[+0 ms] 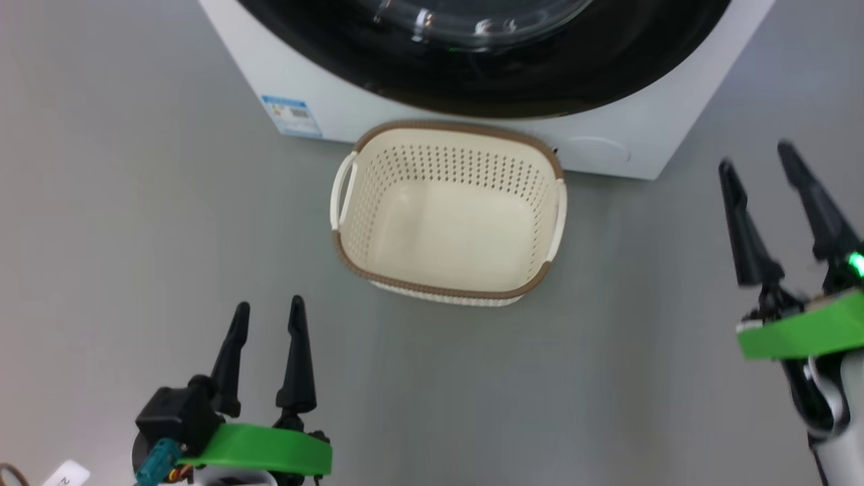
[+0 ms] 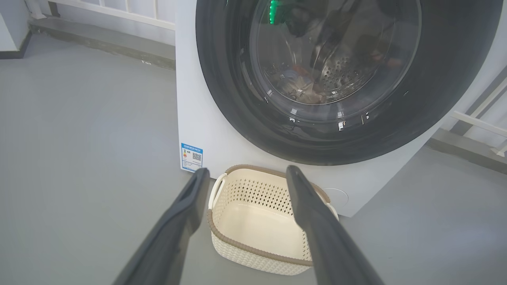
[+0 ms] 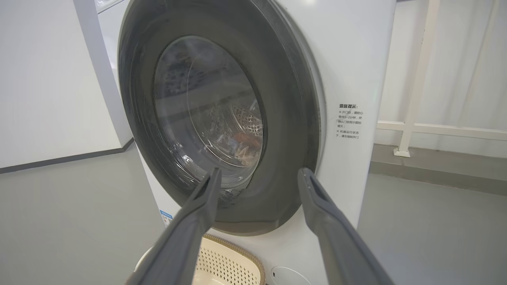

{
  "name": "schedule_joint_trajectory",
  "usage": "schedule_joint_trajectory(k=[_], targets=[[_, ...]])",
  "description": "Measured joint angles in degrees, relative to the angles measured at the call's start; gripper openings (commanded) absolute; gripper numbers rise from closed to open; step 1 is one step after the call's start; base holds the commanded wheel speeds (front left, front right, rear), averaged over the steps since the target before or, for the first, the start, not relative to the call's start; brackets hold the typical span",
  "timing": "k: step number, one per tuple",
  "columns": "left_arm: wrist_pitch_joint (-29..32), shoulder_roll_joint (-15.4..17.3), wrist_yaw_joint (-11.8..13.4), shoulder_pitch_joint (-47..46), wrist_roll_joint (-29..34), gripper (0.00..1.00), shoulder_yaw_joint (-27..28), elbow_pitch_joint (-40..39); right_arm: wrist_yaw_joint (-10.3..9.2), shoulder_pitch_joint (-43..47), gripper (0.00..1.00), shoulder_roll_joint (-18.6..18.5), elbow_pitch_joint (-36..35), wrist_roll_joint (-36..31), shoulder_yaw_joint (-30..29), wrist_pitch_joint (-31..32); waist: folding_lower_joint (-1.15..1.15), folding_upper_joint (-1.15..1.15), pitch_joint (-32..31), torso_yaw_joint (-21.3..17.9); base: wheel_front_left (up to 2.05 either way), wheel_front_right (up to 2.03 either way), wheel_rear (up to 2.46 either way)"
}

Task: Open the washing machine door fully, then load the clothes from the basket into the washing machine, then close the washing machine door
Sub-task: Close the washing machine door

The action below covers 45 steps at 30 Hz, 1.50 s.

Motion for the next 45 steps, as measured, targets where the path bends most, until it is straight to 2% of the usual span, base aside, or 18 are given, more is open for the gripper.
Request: schedule_joint_trajectory(k=[7, 13, 20, 32, 45], targets=[[0.00, 0.08, -0.51, 3.99, 1.56, 1.00, 2.07, 1.87, 0.00, 12.12, 1.00, 4.07, -1.52, -1.08, -2.60, 0.05, 0.00, 0.00, -5.25, -3.17, 0.00, 0.00, 0.00], [0.00, 0.12, -1.09, 6.34, 2.66, 1.00, 3.23, 5.43, 0.00, 16.27, 1.00, 5.66, -1.71, -3.64, -1.56, 0.05, 0.00, 0.00, -8.72, -5.52, 0.00, 0.00, 0.00], [0.00, 0.15, -1.58, 9.33, 5.84, 1.00, 5.30, 8.64, 0.00, 18.87, 1.00, 7.04, -1.78, -6.87, 1.55, 0.05, 0.00, 0.00, -12.82, -9.16, 0.00, 0.00, 0.00], [0.01, 0.19, -1.52, 12.91, 7.50, 1.00, 8.68, 8.80, 0.00, 23.82, 1.00, 8.83, -1.76, -8.06, -3.23, 0.05, 0.00, 0.00, -16.87, -14.04, 0.00, 0.00, 0.00], [0.00, 0.20, -1.52, 13.95, 8.29, 1.00, 12.00, 8.83, 0.00, 23.80, 1.00, 9.27, -0.29, -8.75, -5.69, 0.05, 0.00, 0.00, -17.92, -14.62, 0.00, 0.00, 0.00]])
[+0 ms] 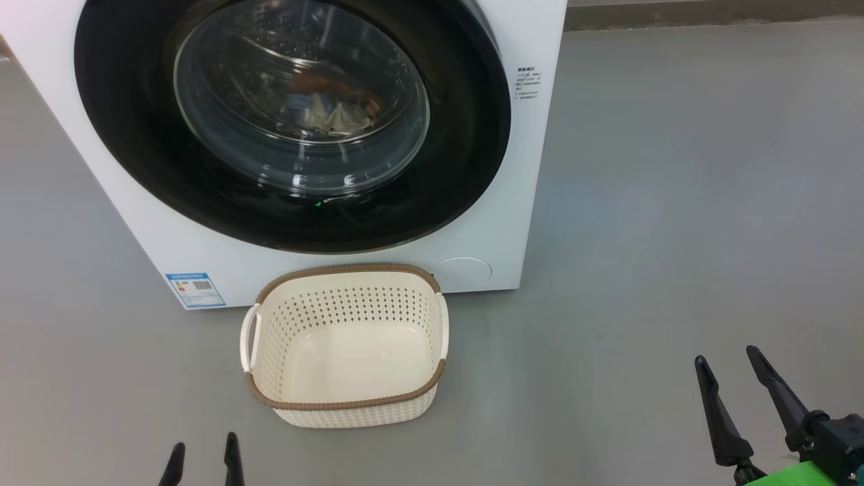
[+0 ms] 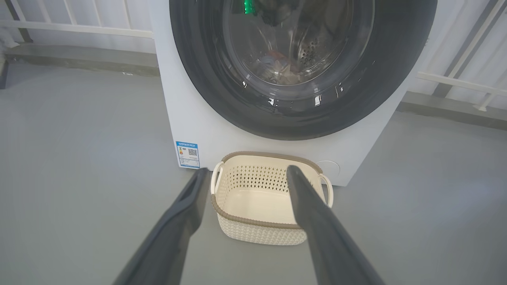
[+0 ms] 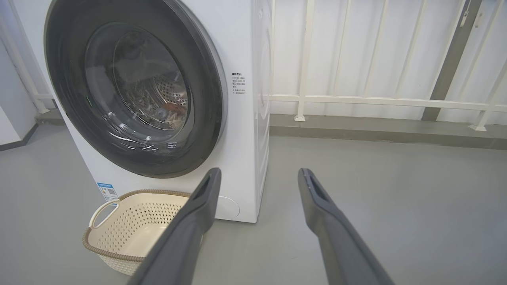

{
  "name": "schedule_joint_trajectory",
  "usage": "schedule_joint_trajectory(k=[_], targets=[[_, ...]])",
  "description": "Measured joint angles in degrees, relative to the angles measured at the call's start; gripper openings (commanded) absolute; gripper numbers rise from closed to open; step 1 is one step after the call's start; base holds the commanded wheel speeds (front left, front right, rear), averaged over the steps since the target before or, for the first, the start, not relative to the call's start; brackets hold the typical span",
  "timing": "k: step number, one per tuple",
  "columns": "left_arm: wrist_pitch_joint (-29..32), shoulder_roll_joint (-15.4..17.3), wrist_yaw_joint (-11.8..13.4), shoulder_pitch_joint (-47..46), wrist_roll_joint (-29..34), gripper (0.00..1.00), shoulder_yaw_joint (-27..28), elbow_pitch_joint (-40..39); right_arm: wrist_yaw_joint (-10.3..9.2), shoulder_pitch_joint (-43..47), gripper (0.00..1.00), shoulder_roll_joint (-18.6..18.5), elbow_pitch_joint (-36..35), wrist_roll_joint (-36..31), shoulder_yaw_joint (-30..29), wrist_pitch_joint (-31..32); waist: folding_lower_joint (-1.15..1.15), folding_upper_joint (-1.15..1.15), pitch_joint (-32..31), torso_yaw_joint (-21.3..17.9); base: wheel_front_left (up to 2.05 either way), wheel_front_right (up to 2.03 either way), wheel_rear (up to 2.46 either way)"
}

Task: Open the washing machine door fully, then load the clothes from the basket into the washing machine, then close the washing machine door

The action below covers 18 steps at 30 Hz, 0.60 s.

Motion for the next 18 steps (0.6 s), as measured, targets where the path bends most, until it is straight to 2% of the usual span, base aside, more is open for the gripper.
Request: schedule_joint_trajectory(k=[18], targets=[[0.01, -0.01, 0.38, 0.87, 0.00, 1.00, 2.47, 0.18, 0.00, -0.07, 1.00, 0.65, 0.68, -0.30, 0.01, 0.00, 0.00, 0.00, -0.40, 2.20, 0.00, 0.00, 0.00]])
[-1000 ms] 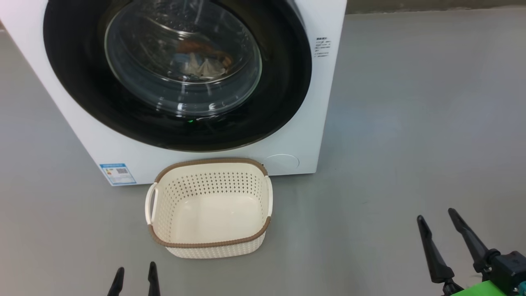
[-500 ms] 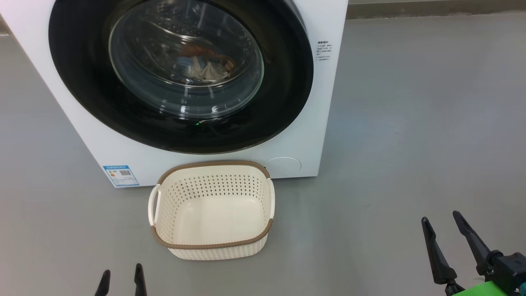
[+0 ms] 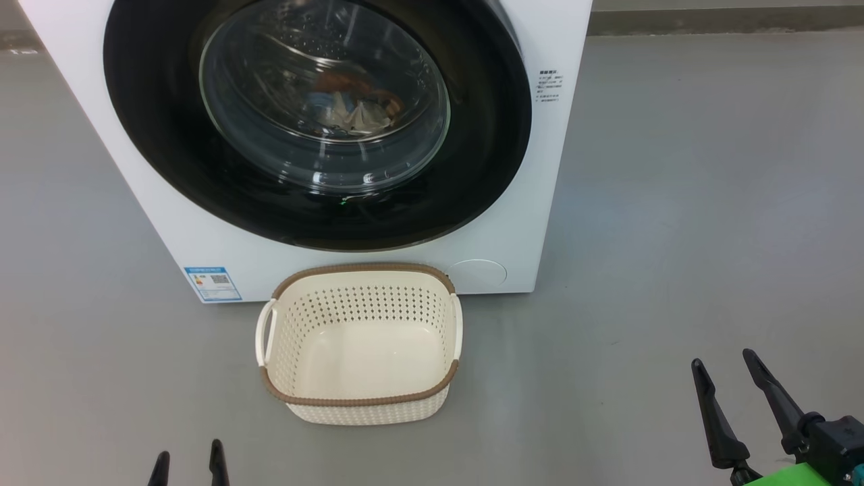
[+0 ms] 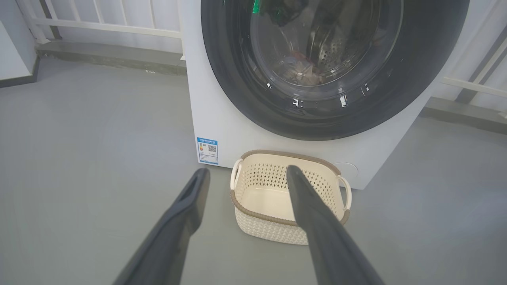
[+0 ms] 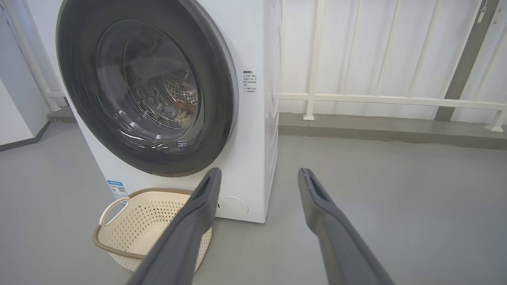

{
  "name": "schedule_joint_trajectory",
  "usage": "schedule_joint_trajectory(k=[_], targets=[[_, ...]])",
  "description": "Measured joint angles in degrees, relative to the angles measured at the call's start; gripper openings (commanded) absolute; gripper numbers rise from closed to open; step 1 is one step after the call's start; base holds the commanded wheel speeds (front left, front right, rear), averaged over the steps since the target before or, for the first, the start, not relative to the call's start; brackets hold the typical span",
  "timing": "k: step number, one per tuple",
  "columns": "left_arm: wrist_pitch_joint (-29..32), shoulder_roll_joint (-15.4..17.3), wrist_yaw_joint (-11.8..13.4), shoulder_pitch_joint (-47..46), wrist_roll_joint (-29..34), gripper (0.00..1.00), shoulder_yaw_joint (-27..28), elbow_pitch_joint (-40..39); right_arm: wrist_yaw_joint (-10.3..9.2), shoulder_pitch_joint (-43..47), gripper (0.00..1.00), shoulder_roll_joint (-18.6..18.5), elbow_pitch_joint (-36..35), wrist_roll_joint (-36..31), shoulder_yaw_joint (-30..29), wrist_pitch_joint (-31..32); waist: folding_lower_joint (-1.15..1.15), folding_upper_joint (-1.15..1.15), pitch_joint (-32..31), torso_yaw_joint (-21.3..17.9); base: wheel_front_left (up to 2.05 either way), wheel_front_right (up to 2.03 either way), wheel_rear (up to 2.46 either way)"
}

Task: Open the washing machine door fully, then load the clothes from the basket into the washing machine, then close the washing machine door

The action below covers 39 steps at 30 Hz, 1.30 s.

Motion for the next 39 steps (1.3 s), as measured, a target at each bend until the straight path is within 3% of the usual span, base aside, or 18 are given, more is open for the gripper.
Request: schedule_joint_trajectory(k=[4, 5, 13, 17, 22, 39], targets=[[-0.01, 0.00, 0.13, 0.00, -0.02, 1.00, 0.19, 0.00, 0.00, 0.00, 1.00, 0.00, 0.13, 0.00, 0.00, 0.00, 0.00, 0.00, -0.01, 0.25, 0.00, 0.00, 0.00], [-0.01, 0.00, 0.07, 0.01, -0.30, 0.00, 0.12, -0.02, 0.00, -0.01, 0.00, 0.00, 0.16, 0.00, 0.00, 0.00, 0.00, 0.00, -0.01, 0.35, 0.00, 0.00, 0.00], [0.59, -1.30, 0.07, 0.03, -1.37, 0.00, -0.40, 3.90, 0.01, 0.14, 0.00, 1.88, 4.67, 0.82, 0.12, 0.37, 0.02, 0.00, -0.02, 0.38, 0.00, 0.00, 0.00], [1.12, -1.30, 0.03, 0.01, -3.99, 0.00, -0.33, 3.97, 0.01, 0.14, 0.00, 1.97, 4.80, 3.47, 0.10, 1.11, 0.13, 0.00, -0.12, 0.36, 0.00, 0.00, 0.00], [2.01, -1.29, -0.81, -0.04, -7.00, 0.00, -0.21, 4.07, 0.01, 0.13, 0.00, 2.03, 5.13, 6.79, 0.05, 1.90, 0.02, 0.00, -0.02, 0.33, 0.00, 0.00, 0.00], [4.64, -1.27, -2.34, -1.38, -16.50, 0.00, 0.46, 4.61, 0.01, -0.24, 0.00, 2.50, 6.13, 17.14, -0.33, 4.45, 0.01, 0.00, 0.04, 0.26, 0.00, 0.00, 0.00]])
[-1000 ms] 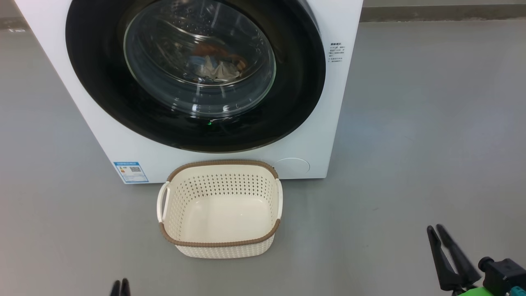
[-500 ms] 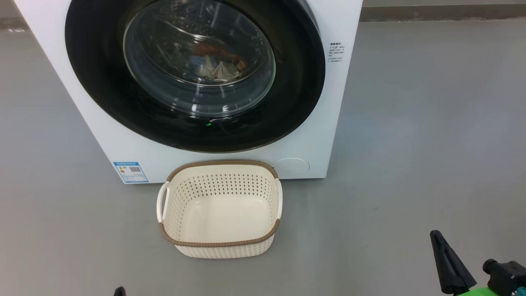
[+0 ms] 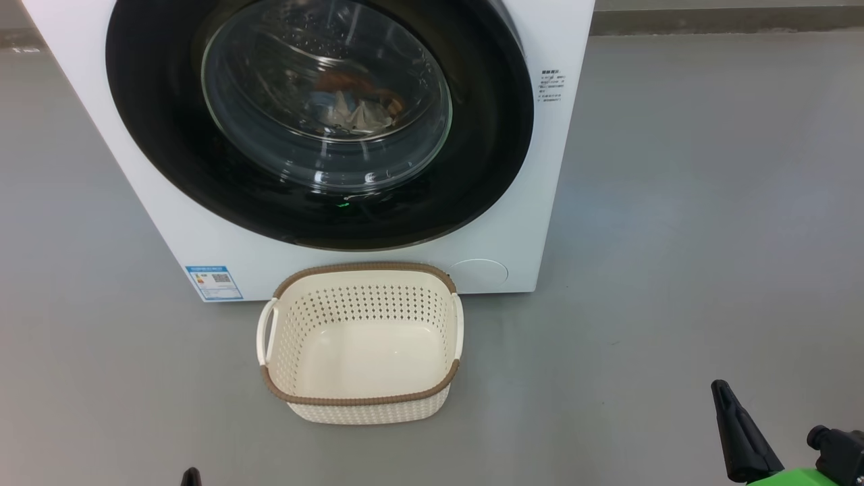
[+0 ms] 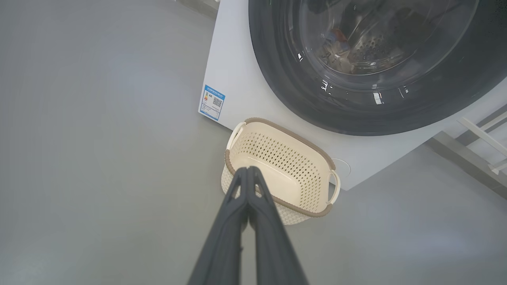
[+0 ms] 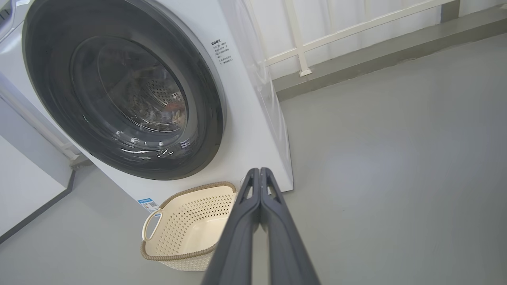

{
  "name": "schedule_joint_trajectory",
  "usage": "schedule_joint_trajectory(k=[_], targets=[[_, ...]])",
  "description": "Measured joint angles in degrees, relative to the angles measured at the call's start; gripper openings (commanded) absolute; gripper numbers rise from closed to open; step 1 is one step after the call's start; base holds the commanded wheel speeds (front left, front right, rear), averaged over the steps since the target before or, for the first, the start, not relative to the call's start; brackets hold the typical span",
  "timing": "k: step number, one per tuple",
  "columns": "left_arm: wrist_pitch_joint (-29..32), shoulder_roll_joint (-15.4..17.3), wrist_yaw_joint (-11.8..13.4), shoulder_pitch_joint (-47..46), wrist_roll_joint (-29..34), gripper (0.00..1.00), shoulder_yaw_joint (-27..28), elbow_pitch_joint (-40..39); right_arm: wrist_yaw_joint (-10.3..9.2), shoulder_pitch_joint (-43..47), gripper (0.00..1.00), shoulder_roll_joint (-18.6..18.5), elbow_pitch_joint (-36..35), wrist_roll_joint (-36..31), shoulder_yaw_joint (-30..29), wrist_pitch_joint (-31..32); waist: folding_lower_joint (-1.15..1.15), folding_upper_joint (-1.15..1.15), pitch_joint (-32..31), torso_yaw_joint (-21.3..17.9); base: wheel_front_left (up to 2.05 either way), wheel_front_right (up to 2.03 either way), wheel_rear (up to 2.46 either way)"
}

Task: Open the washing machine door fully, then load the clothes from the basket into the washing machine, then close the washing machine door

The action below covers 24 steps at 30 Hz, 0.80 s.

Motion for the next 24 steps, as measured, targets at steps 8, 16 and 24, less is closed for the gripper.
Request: schedule_joint_trajectory(k=[8, 16, 24], targets=[[1.37, 0.01, -0.58, -0.34, -4.99, 0.00, 0.46, 0.26, 0.00, -0.16, 0.00, 0.21, 0.41, 5.00, -0.15, 1.22, 0.00, 0.00, 0.02, -0.04, 0.00, 0.00, 0.00], [2.52, 0.02, -1.29, -1.58, -9.76, 0.00, 0.87, 0.55, 0.00, -1.33, 0.00, 0.51, 0.83, 10.35, -0.30, 2.65, 0.00, 0.00, 0.03, -0.07, 0.00, 0.00, 0.00], [4.00, 0.04, -2.16, -2.70, -14.41, 0.00, 1.20, 0.77, 0.00, -1.51, 0.00, 1.25, 1.33, 15.43, -0.42, 3.75, 0.00, 0.00, 0.05, -0.11, 0.00, 0.00, 0.00]])
